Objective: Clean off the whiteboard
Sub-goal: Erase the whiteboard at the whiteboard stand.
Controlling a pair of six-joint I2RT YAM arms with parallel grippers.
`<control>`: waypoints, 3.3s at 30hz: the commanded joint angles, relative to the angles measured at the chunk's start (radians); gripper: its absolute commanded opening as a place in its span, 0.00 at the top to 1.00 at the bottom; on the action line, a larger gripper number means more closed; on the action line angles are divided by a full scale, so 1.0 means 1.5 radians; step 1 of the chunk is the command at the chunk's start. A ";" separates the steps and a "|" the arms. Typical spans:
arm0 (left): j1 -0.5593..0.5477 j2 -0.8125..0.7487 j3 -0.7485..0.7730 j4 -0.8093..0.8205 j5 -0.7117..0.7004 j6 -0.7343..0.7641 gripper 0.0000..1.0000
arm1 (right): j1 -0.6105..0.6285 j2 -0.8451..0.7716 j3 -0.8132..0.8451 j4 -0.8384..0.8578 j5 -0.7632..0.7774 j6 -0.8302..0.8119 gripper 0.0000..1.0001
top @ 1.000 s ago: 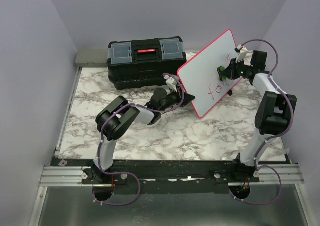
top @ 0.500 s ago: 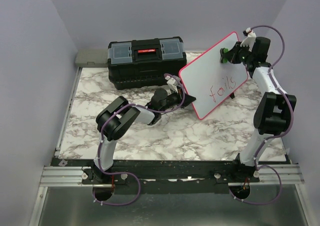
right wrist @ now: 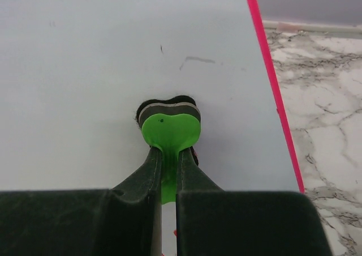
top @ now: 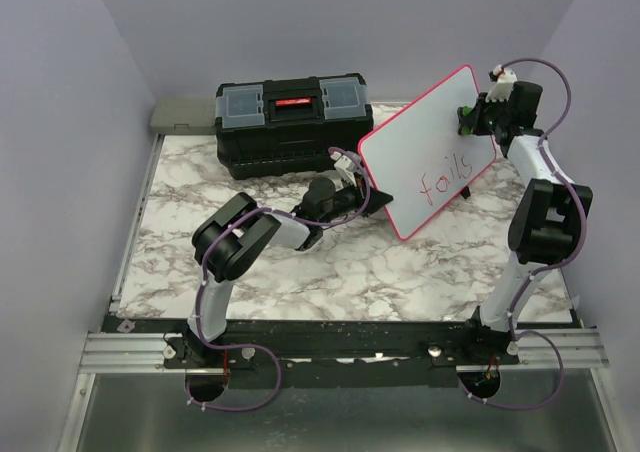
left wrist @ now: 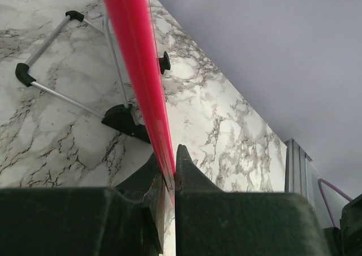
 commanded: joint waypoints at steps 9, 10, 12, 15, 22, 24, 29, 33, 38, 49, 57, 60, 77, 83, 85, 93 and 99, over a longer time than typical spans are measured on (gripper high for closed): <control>-0.013 0.009 0.003 0.051 0.071 0.031 1.00 | 0.003 -0.020 -0.095 -0.095 -0.281 -0.106 0.99; -0.013 0.009 0.003 0.050 0.071 0.031 1.00 | 0.003 -0.024 -0.094 -0.077 -0.284 -0.087 0.99; -0.013 0.009 0.002 0.050 0.070 0.031 1.00 | 0.003 -0.033 -0.086 -0.043 -0.277 -0.043 0.99; -0.014 0.010 0.002 0.052 0.071 0.028 1.00 | 0.002 -0.036 -0.065 0.009 -0.225 0.025 0.99; -0.014 0.008 -0.006 0.057 0.070 0.029 1.00 | 0.002 -0.007 -0.003 0.034 -0.035 0.119 0.99; -0.014 0.008 -0.009 0.060 0.070 0.030 1.00 | 0.002 0.009 0.014 0.018 0.006 0.115 0.99; -0.014 0.009 -0.012 0.067 0.070 0.027 1.00 | -0.004 0.028 0.009 0.006 0.061 0.082 0.99; -0.013 0.010 -0.013 0.070 0.070 0.027 1.00 | -0.008 0.042 0.010 -0.035 0.063 0.037 0.99; -0.011 0.010 -0.013 0.072 0.070 0.026 1.00 | -0.011 0.045 -0.004 -0.095 0.016 -0.062 0.99; -0.011 0.012 -0.003 0.064 0.075 0.026 1.00 | 0.009 0.015 -0.034 -0.161 -0.299 -0.133 0.99; -0.011 0.010 -0.007 0.064 0.076 0.024 1.00 | 0.010 -0.011 -0.009 0.009 -0.187 0.080 0.99; -0.011 0.009 -0.011 0.067 0.075 0.025 1.00 | 0.009 -0.010 0.005 0.041 -0.070 0.135 0.99; -0.008 0.014 -0.021 0.090 0.075 0.020 1.00 | -0.011 0.072 0.044 -0.142 -0.003 -0.051 0.99; -0.009 0.021 -0.011 0.089 0.078 0.016 1.00 | -0.007 0.051 0.013 -0.213 -0.243 -0.158 0.99; -0.008 0.020 -0.010 0.088 0.078 0.016 1.00 | -0.003 0.037 0.001 -0.197 -0.276 -0.154 0.99; -0.009 0.015 -0.015 0.084 0.077 0.018 1.00 | -0.002 0.012 0.013 -0.019 -0.184 0.075 0.99; -0.009 0.013 -0.023 0.091 0.077 0.018 1.00 | -0.001 0.044 0.075 -0.018 -0.020 0.172 0.99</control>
